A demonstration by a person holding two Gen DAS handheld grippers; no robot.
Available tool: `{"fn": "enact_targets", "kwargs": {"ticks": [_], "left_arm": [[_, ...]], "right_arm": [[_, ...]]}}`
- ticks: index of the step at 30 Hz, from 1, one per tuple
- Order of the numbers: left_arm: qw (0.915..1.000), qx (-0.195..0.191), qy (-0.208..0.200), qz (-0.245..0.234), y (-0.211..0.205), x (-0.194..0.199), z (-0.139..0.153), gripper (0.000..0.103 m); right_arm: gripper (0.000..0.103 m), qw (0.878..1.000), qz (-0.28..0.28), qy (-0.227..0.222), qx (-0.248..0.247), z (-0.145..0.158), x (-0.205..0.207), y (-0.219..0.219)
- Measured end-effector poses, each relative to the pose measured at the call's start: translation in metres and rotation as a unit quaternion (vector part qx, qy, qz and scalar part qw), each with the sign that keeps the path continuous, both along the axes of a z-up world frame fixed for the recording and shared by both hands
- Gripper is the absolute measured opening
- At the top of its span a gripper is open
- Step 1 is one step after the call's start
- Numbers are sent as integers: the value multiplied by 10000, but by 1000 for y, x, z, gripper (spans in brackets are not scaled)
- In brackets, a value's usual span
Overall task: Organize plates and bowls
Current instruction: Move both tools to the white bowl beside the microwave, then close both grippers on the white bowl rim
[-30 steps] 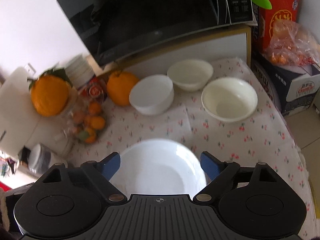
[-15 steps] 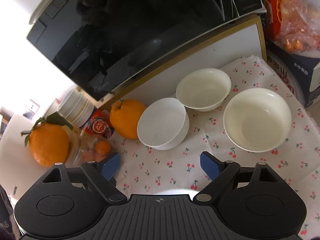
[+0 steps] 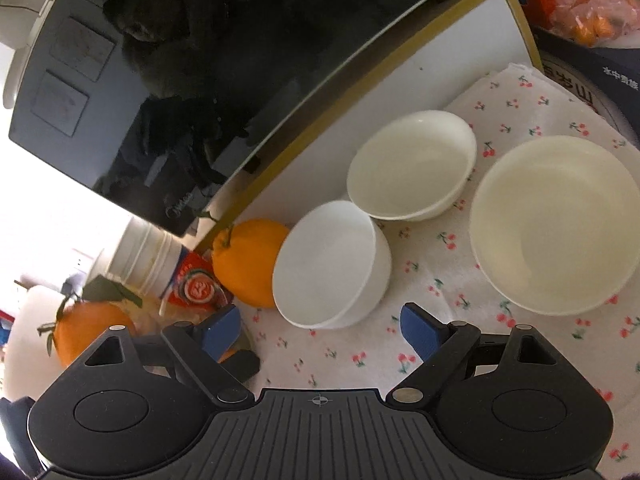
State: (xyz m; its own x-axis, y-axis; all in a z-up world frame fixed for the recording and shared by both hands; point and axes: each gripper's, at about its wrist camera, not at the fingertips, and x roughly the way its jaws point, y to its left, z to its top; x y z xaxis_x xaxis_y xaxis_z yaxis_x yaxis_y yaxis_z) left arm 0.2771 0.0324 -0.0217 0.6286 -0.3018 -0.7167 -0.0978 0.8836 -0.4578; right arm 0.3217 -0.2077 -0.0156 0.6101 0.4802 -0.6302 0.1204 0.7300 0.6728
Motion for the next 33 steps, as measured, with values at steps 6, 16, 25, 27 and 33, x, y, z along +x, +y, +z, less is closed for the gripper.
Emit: {"fn": "enact_targets", "kwargs": {"ticks": [6,16,25,27,33], "left_arm": [[9992,-340,-152,114,-7,7,-12,63],[9937,-1057,-126,340,-18,20,-40,39],[9922,-1145,-154,470,-17,23,-46,27],[9918,-1166,-129,503,-15,21,-45,22],[9928,-1080,-68,512,-10,20,-44,20]], "right_arm": [[83,9995,-310,-48,42,-10,9,3],[52,9972,-696,273,19,-44,21,-2],[32,9966,-702,366,207,-65,25,2],[29,9967,-665,391,249,-68,25,3],[26,9971,-620,379,227,-67,22,1]]}}
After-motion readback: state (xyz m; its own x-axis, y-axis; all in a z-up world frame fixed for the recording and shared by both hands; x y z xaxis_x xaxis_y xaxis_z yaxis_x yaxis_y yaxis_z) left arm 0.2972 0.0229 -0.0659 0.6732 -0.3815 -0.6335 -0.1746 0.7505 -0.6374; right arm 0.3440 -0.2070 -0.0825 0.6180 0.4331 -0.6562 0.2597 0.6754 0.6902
